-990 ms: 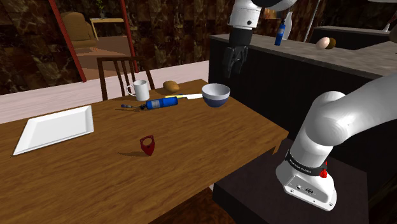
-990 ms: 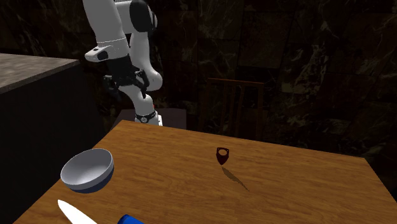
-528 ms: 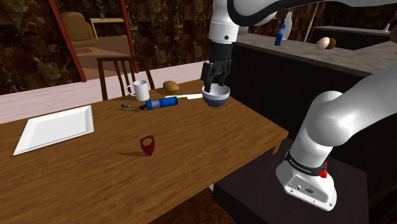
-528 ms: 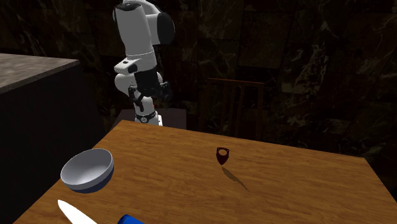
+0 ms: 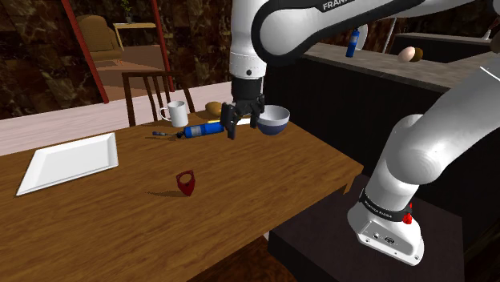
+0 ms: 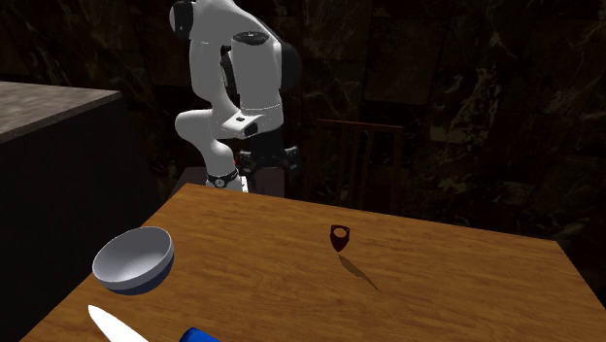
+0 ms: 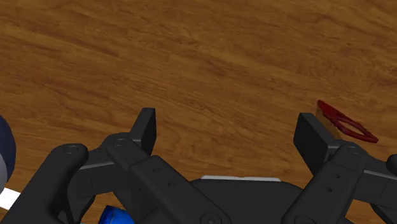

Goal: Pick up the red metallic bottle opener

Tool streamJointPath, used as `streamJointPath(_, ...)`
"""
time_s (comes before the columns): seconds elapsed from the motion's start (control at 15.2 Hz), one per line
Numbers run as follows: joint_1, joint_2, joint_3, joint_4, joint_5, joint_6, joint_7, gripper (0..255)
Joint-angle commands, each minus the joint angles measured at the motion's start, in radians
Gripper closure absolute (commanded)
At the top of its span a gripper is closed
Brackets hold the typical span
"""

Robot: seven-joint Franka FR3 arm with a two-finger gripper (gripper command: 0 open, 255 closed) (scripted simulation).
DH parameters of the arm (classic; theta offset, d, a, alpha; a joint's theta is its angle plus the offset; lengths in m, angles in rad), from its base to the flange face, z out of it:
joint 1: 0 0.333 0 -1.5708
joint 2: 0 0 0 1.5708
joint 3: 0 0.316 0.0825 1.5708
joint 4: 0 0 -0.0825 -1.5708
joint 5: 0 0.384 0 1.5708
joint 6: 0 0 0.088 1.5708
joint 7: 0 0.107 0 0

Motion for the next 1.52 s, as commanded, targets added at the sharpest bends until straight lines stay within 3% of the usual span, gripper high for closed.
streamJointPath(0.0, -0.003, 0.071, 0.048, 0.043, -0.018, 0.032, 0.064, 0)
streamJointPath(0.26, -0.011, 0.218, 0.136, 0.125, -0.087, 0.093, 0.199, 0)
streamJointPath(0.53, -0.006, 0.388, 0.206, 0.230, -0.205, 0.134, 0.355, 0)
streamJointPath(0.86, 0.054, 0.604, 0.229, 0.385, -0.379, 0.139, 0.542, 0)
streamJointPath(1.45, 0.070, 0.657, 0.212, 0.339, -0.426, 0.227, 0.574, 0)
